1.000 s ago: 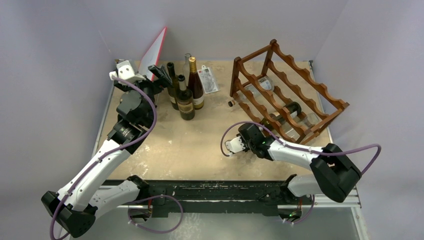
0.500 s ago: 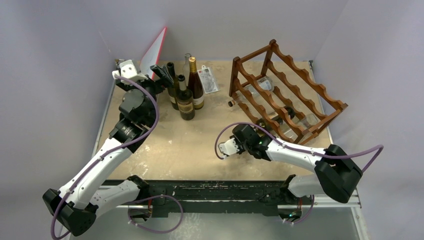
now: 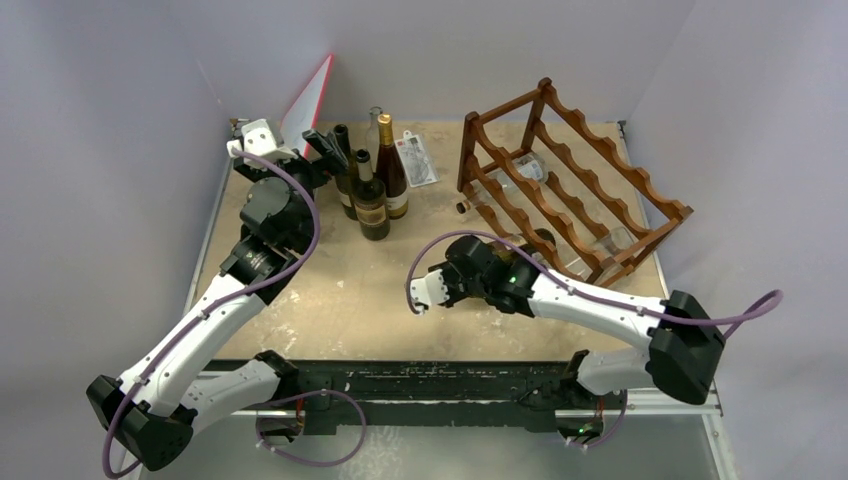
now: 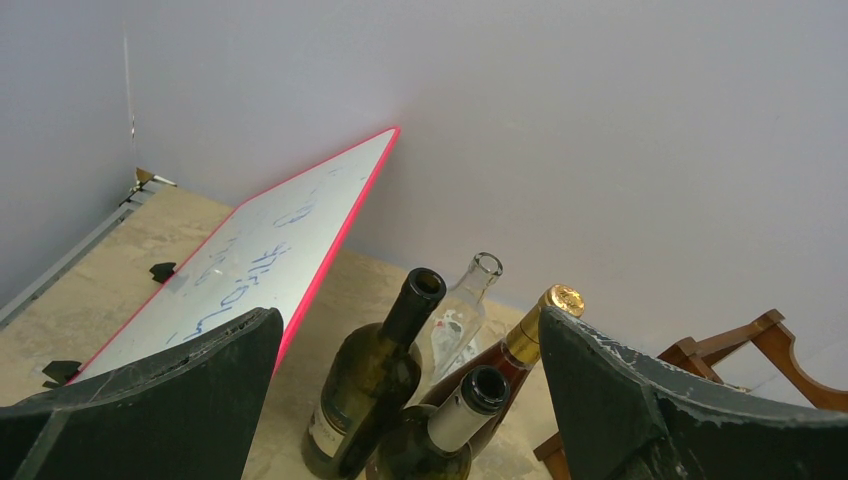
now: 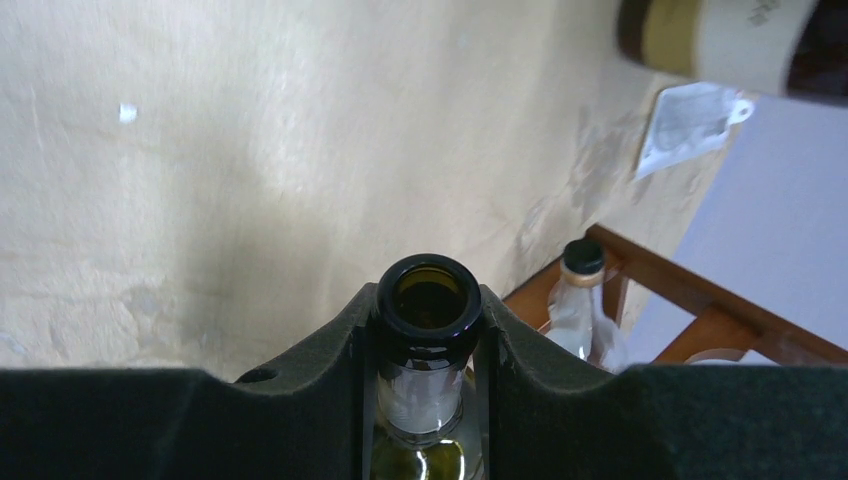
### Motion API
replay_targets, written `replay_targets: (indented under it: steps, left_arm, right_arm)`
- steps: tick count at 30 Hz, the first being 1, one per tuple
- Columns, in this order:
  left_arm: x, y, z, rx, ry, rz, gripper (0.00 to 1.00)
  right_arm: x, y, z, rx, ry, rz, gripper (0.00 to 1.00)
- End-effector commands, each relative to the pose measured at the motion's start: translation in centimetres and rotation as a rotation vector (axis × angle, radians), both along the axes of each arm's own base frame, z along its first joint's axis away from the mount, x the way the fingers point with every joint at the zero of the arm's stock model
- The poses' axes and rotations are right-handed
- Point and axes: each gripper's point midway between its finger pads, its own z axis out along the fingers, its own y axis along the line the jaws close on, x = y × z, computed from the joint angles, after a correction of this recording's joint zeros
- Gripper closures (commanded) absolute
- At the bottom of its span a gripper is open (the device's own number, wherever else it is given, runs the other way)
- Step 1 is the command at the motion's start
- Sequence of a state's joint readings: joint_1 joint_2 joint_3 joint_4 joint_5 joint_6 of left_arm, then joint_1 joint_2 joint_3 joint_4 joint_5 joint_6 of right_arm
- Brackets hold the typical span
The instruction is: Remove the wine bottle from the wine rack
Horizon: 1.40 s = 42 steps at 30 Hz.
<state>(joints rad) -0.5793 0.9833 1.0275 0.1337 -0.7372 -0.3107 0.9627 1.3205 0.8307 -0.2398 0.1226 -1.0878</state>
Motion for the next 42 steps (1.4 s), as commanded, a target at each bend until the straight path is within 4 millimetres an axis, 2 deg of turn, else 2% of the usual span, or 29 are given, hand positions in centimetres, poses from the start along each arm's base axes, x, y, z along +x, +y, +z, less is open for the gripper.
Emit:
replay_targets:
  steps: [1, 4, 7, 9, 13, 18, 22, 28, 34, 42]
  left_arm:
    - [-0.6, 0.4, 2.2, -0.023, -0.055, 0.003, 0.00]
    - [-0.6, 0.4, 2.2, -0.021, -0.053, 0.005, 0.00]
    - [-0.6, 0.5, 2.2, -0.022, -0.054, 0.007, 0.00]
    - [-0.6, 0.5, 2.2, -0.023, -0.054, 0.007, 0.00]
    - [-0.5, 0.3, 2.1, -0.022, -0.051, 0.001, 0.00]
    - [-0.6, 0.5, 2.2, -0.026, -0.054, 0.009, 0.00]
    - [-0.6, 0.6, 2.1, -0.026, -0.053, 0.012, 0.00]
    - [-0.7, 0.6, 2.2, -0.023, -0.054, 0.013, 0.00]
    - [-0.7, 0.6, 2.2, -0.021, -0.054, 0.014, 0.00]
    - [-0.8, 0.6, 2.4, -0.025, -0.060, 0.009, 0.00]
  right_arm:
    - [0.9, 6.1, 10.8, 0.378, -0.152, 0.095, 1.00]
    - [0.3, 7.4, 12.9, 0.467, -0.144, 0.125, 1.00]
    - [0.1, 8.3, 13.4, 0.510, -0.133, 0.136, 1.00]
    - [0.3, 9.0, 15.6, 0.567, -0.153, 0.140, 1.00]
    - [0.5, 10.1, 18.3, 0.684, -0.178, 0.146, 1.00]
    - [0.1, 12.7, 20.0, 0.819, -0.116, 0.183, 1.00]
    - [0.8, 13.9, 22.1, 0.977, -0.089, 0.178, 1.00]
    - [3.3, 14.8, 24.2, 1.116, 0.014, 0.117, 1.00]
    - [6.8, 13.0, 25.8, 1.242, 0.082, 0.009, 1.00]
    - [10.7, 12.1, 26.3, 1.284, 0.096, -0.074, 1.00]
